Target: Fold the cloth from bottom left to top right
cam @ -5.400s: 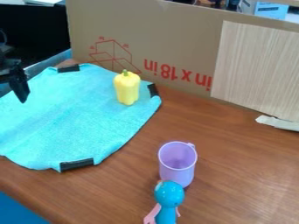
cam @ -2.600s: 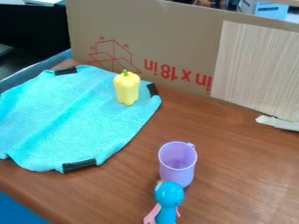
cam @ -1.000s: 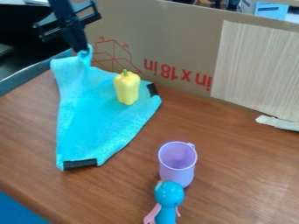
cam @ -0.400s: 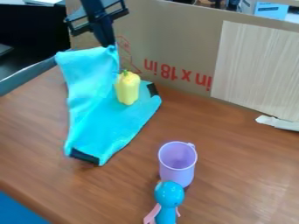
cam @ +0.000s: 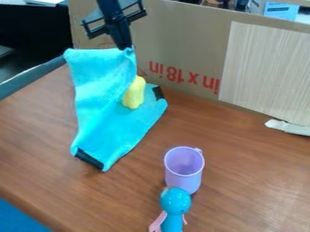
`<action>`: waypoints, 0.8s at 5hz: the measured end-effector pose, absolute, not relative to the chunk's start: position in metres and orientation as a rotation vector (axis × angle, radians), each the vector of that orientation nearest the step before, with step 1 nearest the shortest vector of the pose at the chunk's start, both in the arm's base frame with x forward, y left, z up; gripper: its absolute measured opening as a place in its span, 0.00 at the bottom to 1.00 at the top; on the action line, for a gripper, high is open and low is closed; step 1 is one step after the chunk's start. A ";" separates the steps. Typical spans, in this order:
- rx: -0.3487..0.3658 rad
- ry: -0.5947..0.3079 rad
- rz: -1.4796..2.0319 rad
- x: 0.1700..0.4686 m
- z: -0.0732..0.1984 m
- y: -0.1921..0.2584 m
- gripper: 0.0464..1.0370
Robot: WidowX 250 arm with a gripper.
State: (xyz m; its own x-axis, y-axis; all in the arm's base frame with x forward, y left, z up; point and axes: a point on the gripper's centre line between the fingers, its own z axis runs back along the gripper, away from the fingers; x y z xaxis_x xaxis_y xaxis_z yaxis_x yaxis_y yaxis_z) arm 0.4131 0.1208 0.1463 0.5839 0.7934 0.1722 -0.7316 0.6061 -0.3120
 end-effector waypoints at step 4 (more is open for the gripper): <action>-0.384 -0.323 1.093 0.399 0.134 0.169 0.75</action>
State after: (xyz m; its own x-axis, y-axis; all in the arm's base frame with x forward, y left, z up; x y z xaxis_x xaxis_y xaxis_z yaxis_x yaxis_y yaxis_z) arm 0.3988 0.1689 0.1344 0.4251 0.9029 0.0642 -0.7931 0.4057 -0.4543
